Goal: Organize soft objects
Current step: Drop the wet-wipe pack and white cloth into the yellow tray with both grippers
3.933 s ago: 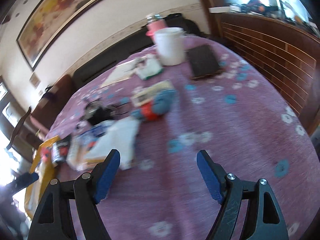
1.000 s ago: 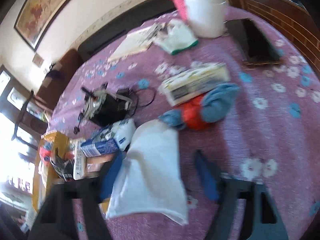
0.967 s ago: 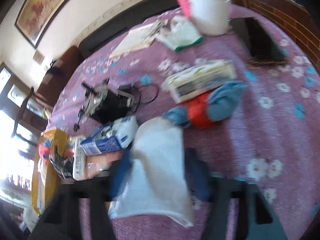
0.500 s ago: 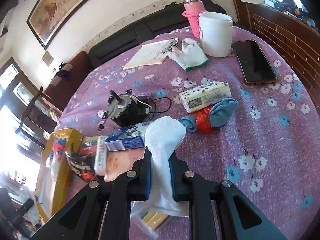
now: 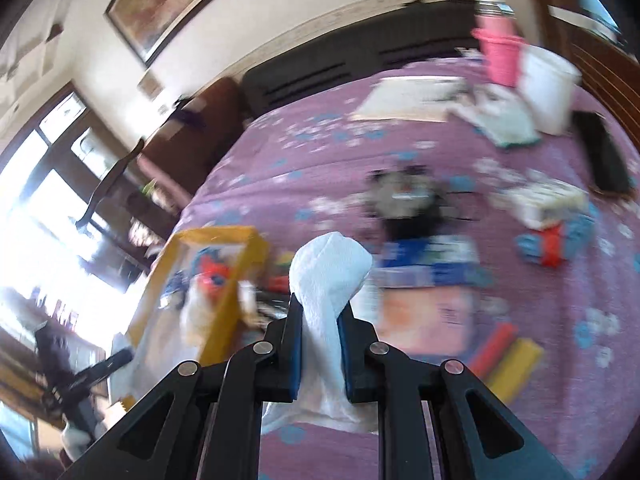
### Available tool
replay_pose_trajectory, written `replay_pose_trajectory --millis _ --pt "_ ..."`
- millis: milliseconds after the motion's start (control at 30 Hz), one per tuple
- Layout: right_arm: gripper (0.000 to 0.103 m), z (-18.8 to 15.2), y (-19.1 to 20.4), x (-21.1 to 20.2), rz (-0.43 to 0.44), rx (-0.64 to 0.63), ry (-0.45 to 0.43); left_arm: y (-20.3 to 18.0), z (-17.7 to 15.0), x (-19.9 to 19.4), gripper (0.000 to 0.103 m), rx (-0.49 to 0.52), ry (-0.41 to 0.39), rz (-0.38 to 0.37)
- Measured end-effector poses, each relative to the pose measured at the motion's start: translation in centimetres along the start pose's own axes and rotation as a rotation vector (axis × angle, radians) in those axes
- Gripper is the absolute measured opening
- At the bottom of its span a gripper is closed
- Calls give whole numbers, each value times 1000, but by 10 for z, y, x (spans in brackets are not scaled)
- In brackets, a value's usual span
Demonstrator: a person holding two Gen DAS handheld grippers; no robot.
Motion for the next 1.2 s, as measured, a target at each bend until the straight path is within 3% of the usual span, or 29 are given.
replay_pose_trajectory --millis 167,233,400,633,667,733,800,1000,1200 --pt "17 11 67 50 40 -90 56 13 29 20 50 -20 -11 53" --pt "17 15 95 77 54 -119 88 18 41 26 62 -35 -24 59" --pt "17 24 154 146 64 -194 167 20 46 20 72 -55 -38 -12" --pt "18 34 208 223 40 -270 227 34 25 -26 79 -53 -91 -59" --pt "21 35 212 230 42 -267 231 37 23 -31 79 -59 -101 -57" --pt "38 39 215 242 38 -245 240 45 20 -40 83 -79 -117 -57" --pt "59 43 215 240 49 -233 222 51 18 -45 83 -99 -128 -65" --pt "62 51 185 190 31 -214 140 52 16 -48 83 -123 -140 -81" --pt "73 35 96 91 -29 -155 49 19 3 -45 83 -86 -120 -122"
Point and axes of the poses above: each gripper's, at about its wrist camera, not at the fingertips, and x roughly the way its jaws point, y to its left, z to its top, the point moved 8 cm from there along x, roughly the way its jaws point, and after that the axes turned 3 degrees about -x, right-handed, at the moved point
